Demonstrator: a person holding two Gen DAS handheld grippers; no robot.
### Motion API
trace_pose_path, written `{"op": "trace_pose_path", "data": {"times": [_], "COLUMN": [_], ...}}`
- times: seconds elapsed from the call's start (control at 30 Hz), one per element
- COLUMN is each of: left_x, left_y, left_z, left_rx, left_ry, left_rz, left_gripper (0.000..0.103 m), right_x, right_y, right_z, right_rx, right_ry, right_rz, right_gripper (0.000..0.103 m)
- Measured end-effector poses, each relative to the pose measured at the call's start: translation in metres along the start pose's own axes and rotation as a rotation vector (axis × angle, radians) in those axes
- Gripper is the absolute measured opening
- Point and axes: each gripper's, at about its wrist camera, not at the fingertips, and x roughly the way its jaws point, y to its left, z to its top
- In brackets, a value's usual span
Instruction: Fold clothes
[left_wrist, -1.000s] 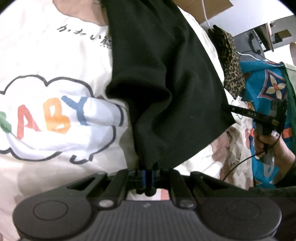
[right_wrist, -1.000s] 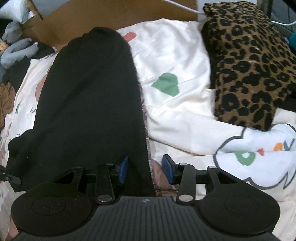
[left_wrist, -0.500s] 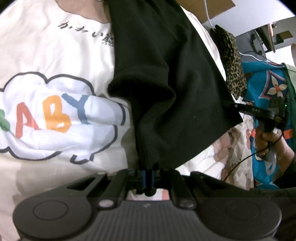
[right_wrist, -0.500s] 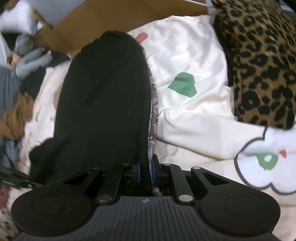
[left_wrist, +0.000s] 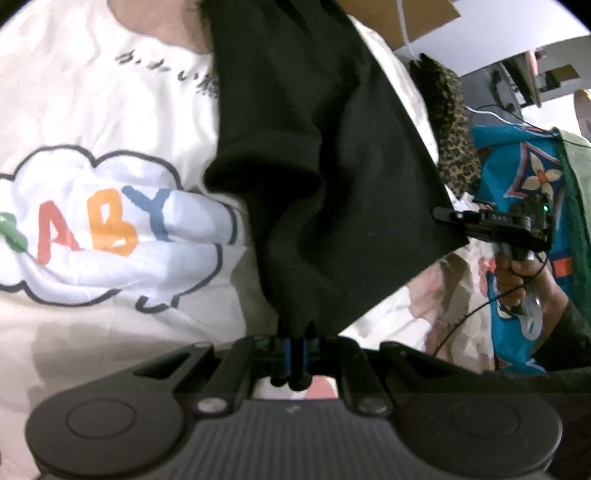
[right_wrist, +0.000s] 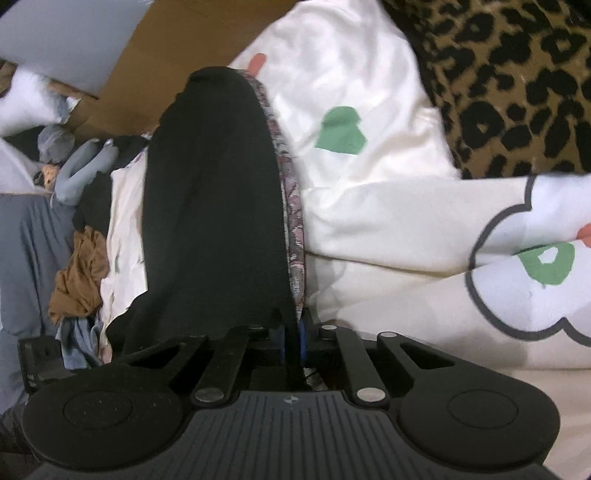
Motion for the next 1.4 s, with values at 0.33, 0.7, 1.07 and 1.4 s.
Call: {"op": "trace_pose_path", "data": {"times": [0.33, 0.7, 1.07, 1.4], "left_x": [-0.057, -0.096, -0.084, -0.087], "left_y": [-0.012, -0.013, 0.003, 0.012], "left_z": [-0.011, -0.033, -0.076, -0.065], "left_rx": [0.031, -0.014, -0.128, -0.167], "left_ry": [-0.027, -0.079, -0.046, -0.154], "left_rz": [0.049, 0.103, 0.065, 0.015], "left_gripper": [0.005, 0.005, 0.005, 0.005], "right_x": [-0.015, -0.027, -0.042, -0.051], "right_y": [0.031, 0.060, 0.065, 0.067], "right_z": [-0.027, -0.059, -0.092, -0.084], "right_rx": [-0.012, -0.049, -0.065, -0.044], "right_ry": [0.040, 0.105, 0.190, 0.146], "right_rz": [0.096, 0.167, 0.182, 0.220], "right_gripper": [0.004, 0.003, 0.003, 0.003]}}
